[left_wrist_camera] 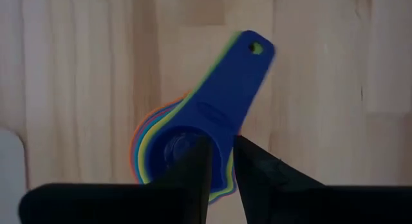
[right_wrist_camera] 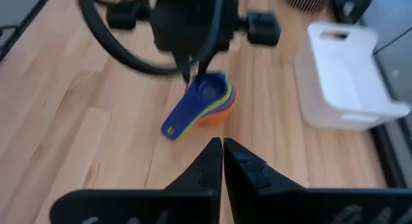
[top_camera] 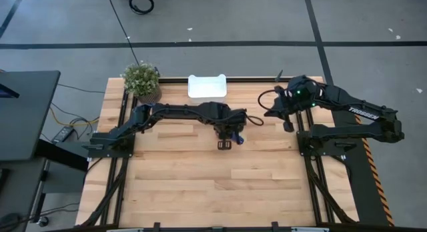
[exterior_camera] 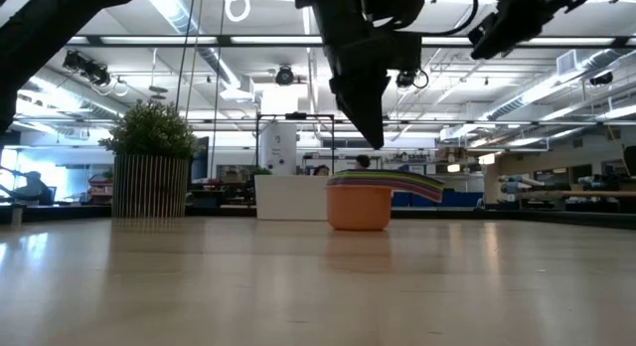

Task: Nest measuring cups in basket
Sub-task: Put the nested measuring cups into the white bin

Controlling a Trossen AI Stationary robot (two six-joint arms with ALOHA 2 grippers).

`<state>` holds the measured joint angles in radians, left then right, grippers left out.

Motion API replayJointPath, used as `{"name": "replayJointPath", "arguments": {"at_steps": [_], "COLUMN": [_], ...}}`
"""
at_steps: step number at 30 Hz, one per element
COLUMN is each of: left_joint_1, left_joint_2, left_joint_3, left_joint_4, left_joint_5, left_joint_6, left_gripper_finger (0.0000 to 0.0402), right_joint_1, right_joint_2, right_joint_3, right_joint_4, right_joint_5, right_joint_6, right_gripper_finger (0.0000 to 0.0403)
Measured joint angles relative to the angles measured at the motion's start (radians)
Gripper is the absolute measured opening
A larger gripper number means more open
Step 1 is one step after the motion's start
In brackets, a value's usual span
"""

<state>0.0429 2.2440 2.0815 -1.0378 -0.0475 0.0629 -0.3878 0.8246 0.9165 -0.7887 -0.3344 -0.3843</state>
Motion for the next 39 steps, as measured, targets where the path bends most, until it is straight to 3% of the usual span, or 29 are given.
{"name": "replayJointPath", "arguments": {"at_steps": [15, 21, 29, 39], "left_joint_1": [-0.001, -0.001, -0.001, -0.008], "left_joint_2": [0.000, 0.000, 0.000, 0.000], "left_joint_3": [0.000, 0.000, 0.000, 0.001], "left_joint_4": [0.014, -0.011, -0.004, 0.035], "left_joint_5": [0.001, 0.003, 0.086, 0.088], "left_joint_6": [-0.389, -0.399, -0.471, -0.523], "left_gripper_finger": [0.0073, 0.0073, 0.0073, 0.0073], "right_joint_1": [0.000, 0.000, 0.000, 0.000], "right_joint_2": [0.000, 0.000, 0.000, 0.000], "right_joint_3": [0.000, 0.000, 0.000, 0.000], "right_joint_4": [0.255, 0.324, 0.376, 0.402], "right_joint_5": [0.000, 0.000, 0.000, 0.000], "right_joint_6": [0.000, 0.000, 0.000, 0.000], "right_gripper_finger": [0.0023, 0.0023, 0.0023, 0.0023]}}
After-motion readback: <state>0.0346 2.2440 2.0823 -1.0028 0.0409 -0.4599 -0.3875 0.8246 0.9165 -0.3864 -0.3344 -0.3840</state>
